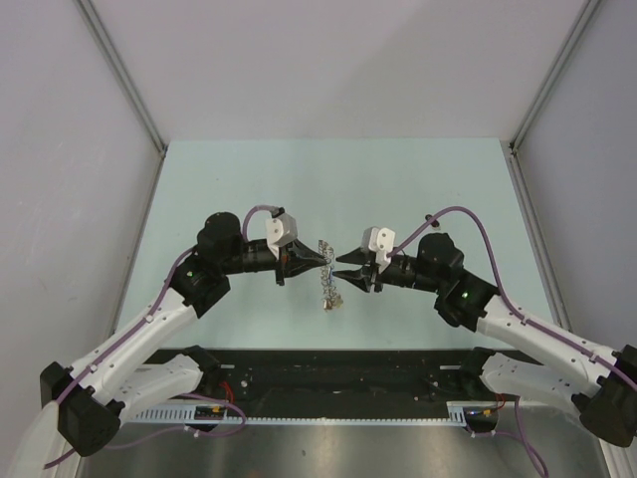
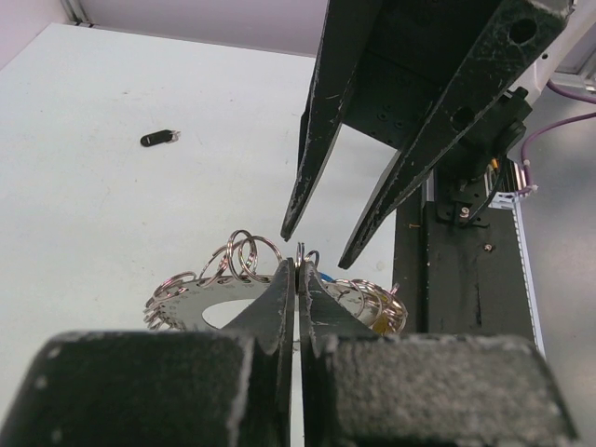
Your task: Put the keys on the keyring
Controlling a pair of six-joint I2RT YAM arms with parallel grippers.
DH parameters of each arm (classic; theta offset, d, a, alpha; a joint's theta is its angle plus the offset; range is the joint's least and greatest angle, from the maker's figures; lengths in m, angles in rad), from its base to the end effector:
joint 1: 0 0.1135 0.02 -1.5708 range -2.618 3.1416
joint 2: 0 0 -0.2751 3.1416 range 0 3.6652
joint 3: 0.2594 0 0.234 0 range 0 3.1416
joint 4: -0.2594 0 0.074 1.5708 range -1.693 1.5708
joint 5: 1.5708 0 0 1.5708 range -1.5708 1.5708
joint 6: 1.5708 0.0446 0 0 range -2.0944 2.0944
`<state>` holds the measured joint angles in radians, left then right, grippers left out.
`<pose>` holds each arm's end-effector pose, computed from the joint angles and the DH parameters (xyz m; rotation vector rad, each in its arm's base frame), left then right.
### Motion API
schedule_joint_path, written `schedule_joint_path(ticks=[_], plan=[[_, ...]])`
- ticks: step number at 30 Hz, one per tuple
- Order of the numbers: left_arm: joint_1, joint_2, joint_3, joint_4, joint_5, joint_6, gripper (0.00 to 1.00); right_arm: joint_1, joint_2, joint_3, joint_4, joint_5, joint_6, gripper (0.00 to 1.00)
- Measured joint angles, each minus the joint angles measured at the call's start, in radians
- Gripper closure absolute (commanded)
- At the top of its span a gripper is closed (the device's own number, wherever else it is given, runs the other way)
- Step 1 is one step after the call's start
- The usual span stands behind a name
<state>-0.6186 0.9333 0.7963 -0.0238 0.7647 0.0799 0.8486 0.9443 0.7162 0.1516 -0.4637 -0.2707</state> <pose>0.1396 -0.1373 0.3461 1.1323 1.4032 -1.0476 0.1213 0.1679 0.3350 -1.1924 1.2176 0.8162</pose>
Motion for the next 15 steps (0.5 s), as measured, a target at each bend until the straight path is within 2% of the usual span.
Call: schedule_joint_path(ticks=[6,9,15], plan=[[0.0,0.002,0.0,0.0,0.002,0.003,1.0,-0.011,0.01,0.0,0.03,-0.029,0.042,0.69],[0.0,0.002,0.0,0.0,0.002,0.003,1.0,-0.018,0.021,0.0,0.048,-0.04,0.058,0.76],[0.0,0.002,0.0,0.0,0.002,0.003,1.0,-0.029,0.052,0.0,0.069,-0.055,0.08,0.8]])
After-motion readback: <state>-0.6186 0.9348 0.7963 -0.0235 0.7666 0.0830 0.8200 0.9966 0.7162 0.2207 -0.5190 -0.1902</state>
